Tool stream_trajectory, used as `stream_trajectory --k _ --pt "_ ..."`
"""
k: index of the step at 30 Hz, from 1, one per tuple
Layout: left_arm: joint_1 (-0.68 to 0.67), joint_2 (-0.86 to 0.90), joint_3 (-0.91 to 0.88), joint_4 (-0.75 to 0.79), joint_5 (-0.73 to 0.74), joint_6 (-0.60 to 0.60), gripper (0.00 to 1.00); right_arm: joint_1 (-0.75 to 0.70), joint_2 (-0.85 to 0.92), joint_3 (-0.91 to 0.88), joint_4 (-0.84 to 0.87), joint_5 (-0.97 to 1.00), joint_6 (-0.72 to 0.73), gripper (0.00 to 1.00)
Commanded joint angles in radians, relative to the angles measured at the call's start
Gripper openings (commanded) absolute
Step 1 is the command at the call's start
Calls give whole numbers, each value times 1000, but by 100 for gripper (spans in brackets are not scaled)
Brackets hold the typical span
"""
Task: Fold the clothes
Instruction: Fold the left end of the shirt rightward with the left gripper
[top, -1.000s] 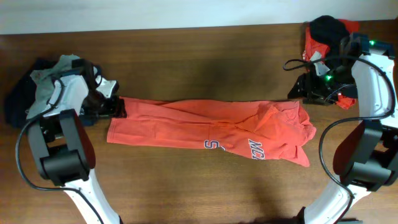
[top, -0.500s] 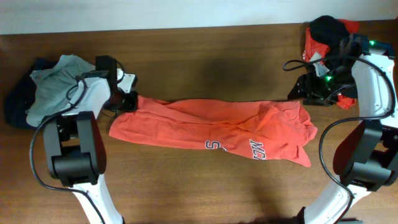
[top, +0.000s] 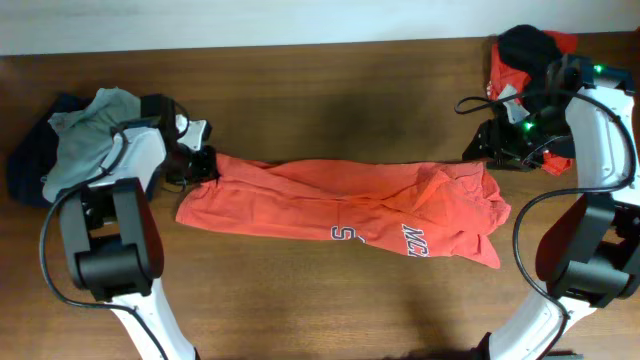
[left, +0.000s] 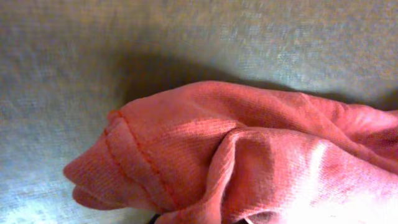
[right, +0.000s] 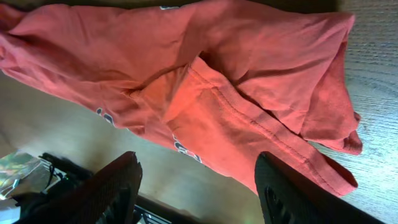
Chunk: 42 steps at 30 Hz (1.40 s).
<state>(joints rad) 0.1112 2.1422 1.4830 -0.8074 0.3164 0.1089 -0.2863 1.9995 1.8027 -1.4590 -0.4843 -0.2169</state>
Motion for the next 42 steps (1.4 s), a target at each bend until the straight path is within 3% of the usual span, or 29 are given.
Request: stream_trajectory --k 1,12,24,42 --pt "31 27 -39 -43 -13 -18 1 0 -26 16 0 -2 -9 63" --pt "115 -180 2 -53 -13 -18 0 -35 -26 17 15 -3 24 66" --pt "112 -209 197 -182 -17 -3 0 -34 -26 17 8 -3 24 67" --pt "-251 -209 207 -190 -53 -49 0 -34 -26 17 -4 -21 23 67"
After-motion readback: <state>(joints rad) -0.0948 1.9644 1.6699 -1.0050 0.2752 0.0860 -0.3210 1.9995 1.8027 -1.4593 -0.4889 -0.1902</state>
